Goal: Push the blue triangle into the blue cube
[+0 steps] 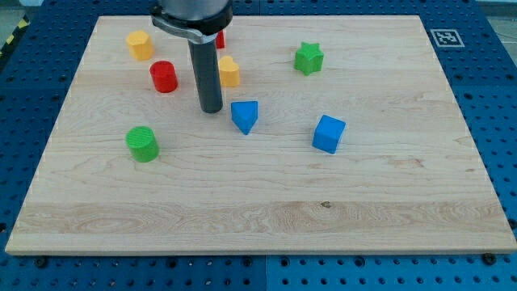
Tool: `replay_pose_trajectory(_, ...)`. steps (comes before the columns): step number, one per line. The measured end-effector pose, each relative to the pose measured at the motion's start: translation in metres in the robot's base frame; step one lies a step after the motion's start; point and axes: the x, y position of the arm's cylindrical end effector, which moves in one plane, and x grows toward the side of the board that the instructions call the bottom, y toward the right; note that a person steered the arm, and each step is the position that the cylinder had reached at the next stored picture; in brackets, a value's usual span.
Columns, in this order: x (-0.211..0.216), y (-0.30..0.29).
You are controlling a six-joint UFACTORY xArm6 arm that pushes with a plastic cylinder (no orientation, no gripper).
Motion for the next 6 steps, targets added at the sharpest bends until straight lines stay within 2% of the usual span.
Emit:
replay_pose_trajectory(2,0.016,0.053)
replay_pose_trajectory(5,0.052,0.036)
replay_pose_trajectory(6,0.052,0.062)
